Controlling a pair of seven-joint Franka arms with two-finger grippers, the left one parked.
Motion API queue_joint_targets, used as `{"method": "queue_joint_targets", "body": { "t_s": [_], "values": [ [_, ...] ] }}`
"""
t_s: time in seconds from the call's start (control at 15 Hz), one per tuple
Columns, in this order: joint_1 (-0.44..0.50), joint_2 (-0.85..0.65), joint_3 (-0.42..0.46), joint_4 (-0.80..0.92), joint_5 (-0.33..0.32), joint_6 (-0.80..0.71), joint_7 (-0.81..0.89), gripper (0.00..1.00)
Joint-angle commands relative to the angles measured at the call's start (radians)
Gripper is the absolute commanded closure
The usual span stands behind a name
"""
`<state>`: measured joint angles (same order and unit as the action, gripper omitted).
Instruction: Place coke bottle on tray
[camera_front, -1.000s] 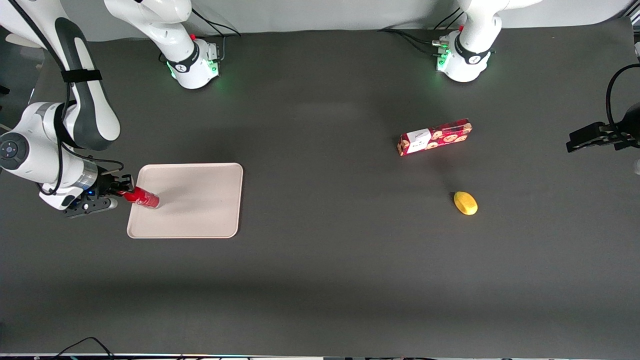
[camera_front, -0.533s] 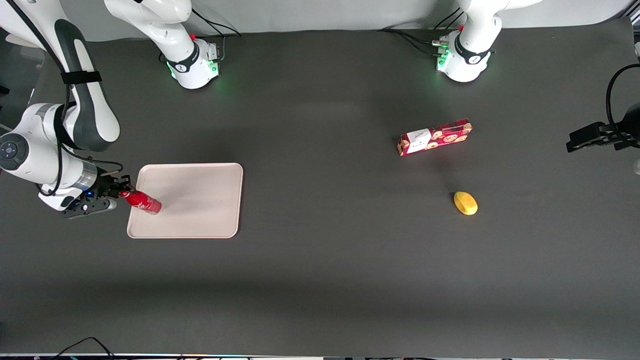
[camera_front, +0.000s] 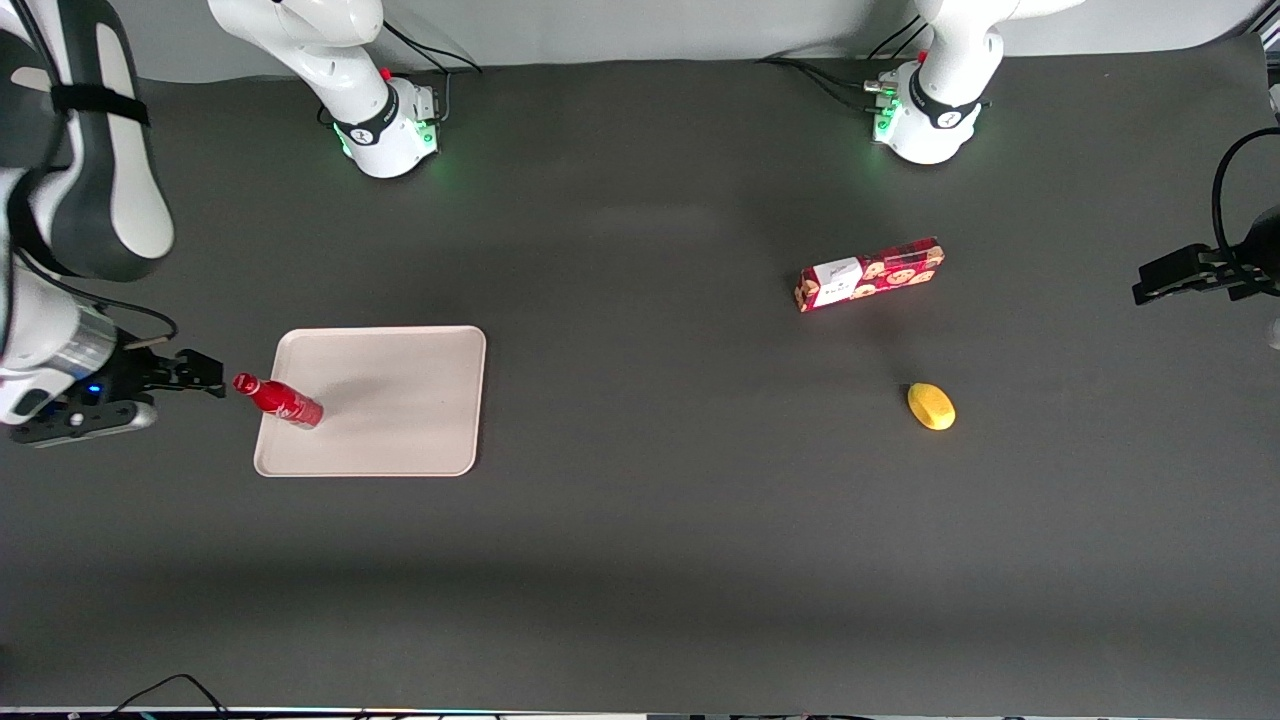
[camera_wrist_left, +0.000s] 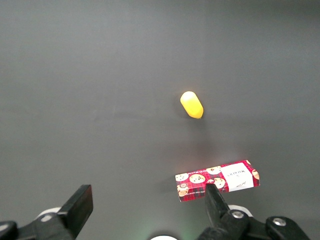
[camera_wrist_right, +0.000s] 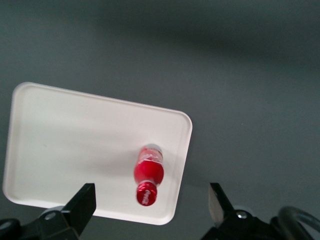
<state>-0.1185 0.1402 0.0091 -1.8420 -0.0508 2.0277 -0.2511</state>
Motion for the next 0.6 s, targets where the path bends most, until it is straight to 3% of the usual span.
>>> {"method": "queue_joint_targets", "body": {
  "t_s": [0.0,0.2,0.53],
  "values": [
    [0.007,0.004,0.08,0.171,0.017,-0.144,0.18,0.0],
    [0.007,0.006,0.115,0.269,0.017,-0.266,0.338,0.0],
    [0.003,-0.007,0.114,0.374,0.017,-0.42,0.331,0.0]
  ]
}}
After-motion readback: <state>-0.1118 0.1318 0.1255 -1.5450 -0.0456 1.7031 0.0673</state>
